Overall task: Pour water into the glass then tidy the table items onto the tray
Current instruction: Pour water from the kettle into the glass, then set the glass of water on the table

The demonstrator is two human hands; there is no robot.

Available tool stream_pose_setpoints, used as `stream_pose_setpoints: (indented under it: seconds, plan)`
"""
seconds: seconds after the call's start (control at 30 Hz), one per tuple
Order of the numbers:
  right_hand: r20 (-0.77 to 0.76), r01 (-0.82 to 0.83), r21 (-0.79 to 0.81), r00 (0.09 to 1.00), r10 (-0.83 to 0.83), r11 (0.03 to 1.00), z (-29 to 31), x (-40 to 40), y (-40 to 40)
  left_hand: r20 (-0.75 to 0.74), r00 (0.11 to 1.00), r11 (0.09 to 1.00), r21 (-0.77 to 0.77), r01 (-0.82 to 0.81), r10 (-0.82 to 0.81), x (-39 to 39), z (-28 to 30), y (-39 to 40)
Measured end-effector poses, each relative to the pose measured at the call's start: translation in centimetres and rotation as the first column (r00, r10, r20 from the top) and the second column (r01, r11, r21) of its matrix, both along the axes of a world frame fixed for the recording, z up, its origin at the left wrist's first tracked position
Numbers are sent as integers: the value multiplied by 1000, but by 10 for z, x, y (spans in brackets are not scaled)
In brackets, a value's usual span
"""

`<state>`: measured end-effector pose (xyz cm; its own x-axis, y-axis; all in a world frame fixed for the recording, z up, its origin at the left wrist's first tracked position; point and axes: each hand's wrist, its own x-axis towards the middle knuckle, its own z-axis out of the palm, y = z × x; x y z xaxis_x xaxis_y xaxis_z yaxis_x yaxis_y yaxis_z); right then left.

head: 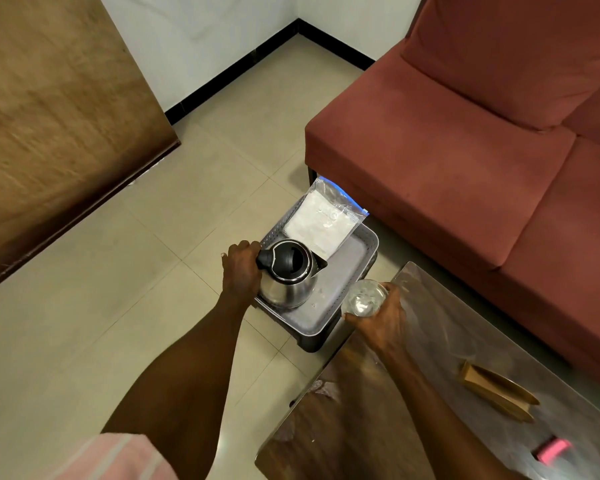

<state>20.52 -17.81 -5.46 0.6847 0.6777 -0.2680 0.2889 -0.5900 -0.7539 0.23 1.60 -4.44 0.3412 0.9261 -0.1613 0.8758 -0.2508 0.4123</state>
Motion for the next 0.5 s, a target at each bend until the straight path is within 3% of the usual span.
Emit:
stream_pose_setpoints:
  seconds: [0.13, 0.27, 0.5]
  plan:
    - [-21, 2, -8, 1000, -2, 1000, -1, 0, -8, -16, 1000, 1000, 23, 3, -2, -1, -3, -2]
    - [10, 10, -26, 1000, -10, 1000, 5, -1, -9, -129, 991, 999, 18, 36, -34, 1, 4, -4]
    - [-12, 22, -28, 1000, -22, 999, 27, -9, -8, -8, 996, 991, 92, 94, -94, 35, 32, -37]
